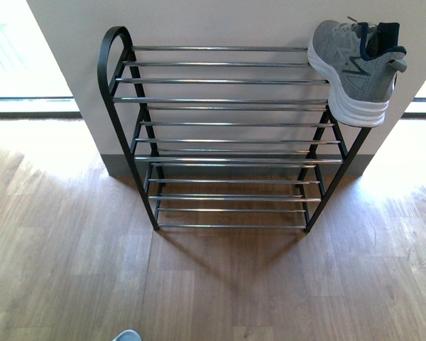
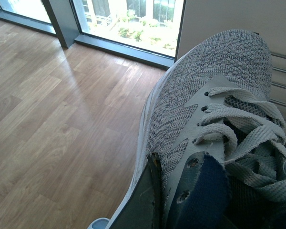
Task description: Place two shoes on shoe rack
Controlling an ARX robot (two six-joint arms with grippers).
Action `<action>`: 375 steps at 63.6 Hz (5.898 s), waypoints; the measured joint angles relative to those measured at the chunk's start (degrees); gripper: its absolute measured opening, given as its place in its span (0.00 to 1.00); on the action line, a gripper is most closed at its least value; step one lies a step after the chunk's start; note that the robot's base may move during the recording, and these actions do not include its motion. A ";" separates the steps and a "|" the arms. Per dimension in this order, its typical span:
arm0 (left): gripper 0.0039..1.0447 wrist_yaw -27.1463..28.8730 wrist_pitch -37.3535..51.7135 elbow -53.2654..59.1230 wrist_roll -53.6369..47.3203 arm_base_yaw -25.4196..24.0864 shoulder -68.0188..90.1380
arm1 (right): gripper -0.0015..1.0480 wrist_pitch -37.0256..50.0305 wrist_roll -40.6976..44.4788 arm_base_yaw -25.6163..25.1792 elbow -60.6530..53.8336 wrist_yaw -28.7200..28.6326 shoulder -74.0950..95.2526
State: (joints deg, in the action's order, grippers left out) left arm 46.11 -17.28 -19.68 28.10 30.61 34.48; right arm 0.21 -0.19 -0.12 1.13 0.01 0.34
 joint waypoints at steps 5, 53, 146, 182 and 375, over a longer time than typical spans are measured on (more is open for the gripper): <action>0.01 0.00 0.00 0.00 -0.02 0.00 0.02 | 0.30 0.00 0.00 0.00 0.00 0.00 0.00; 0.01 0.22 0.00 0.00 -0.02 0.02 0.13 | 0.91 -0.11 0.00 0.02 0.00 0.15 -0.07; 0.01 -35.12 16.70 -86.47 5.84 -1.90 107.75 | 0.91 -0.11 0.00 0.02 0.00 0.02 -0.07; 0.80 -30.58 25.44 -69.44 11.02 -2.32 90.68 | 0.91 -0.11 0.00 0.02 0.00 0.02 -0.07; 0.69 -46.10 17.18 18.78 -27.52 -30.49 -33.62 | 0.91 -0.13 0.00 0.02 0.00 0.00 -0.04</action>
State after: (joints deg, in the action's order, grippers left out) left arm 0.01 -0.10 -0.91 0.58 0.12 0.86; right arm 0.08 -0.19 -0.10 1.13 0.01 0.30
